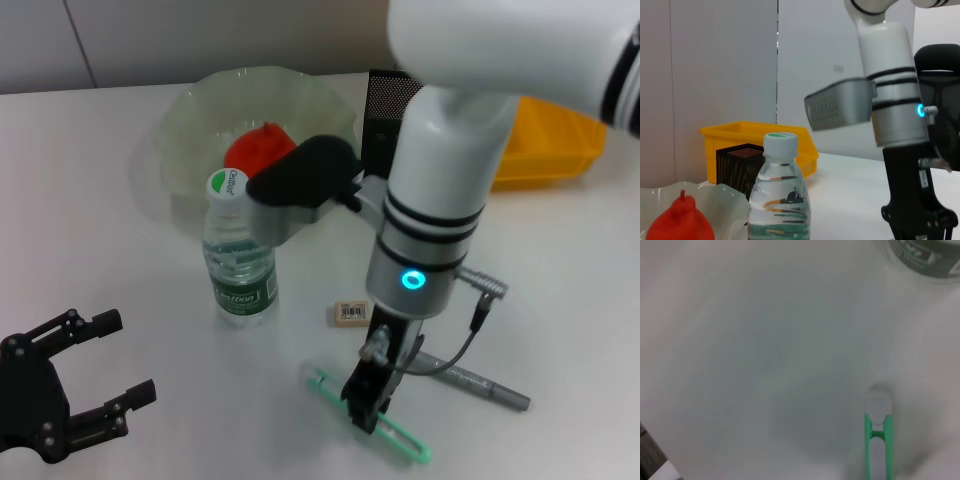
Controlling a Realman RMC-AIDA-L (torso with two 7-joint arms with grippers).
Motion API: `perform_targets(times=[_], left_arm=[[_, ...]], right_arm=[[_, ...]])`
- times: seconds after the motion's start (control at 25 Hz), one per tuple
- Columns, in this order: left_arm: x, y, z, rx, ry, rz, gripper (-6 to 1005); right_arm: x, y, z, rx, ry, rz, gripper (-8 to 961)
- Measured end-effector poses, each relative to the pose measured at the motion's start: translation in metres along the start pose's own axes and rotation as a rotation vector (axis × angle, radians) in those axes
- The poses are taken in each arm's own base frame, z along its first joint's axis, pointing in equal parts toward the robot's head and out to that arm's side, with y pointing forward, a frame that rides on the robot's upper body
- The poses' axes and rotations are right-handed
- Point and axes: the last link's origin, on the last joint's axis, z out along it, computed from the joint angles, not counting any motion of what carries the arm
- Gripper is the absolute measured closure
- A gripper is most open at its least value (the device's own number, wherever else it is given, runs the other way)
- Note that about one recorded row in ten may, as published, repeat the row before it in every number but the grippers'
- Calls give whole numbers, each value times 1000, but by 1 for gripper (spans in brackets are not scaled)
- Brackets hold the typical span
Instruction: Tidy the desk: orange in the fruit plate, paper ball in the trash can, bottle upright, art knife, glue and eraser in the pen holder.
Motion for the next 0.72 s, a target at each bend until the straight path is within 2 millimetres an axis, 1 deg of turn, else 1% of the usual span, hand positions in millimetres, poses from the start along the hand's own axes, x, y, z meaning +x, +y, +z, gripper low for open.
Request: perform_targets(times=[0.32, 0.36, 0.4, 0.52, 0.72], left_arm=[[0, 1, -1, 1, -1, -4, 192], [0, 1, -1, 1, 0, -5, 192], [0, 1, -1, 1, 0, -6, 192], [0, 0, 0, 0, 2, -5, 192], [2, -2, 2, -3, 5, -4, 193]], right_arm=[[18, -14, -27, 26, -34, 35, 772], [22, -19, -35, 42, -56, 51, 772], [22, -19, -35, 42, -56, 51, 772], [29, -30, -49, 78, -93, 81, 771], [41, -53, -81, 118, -206, 122, 771]])
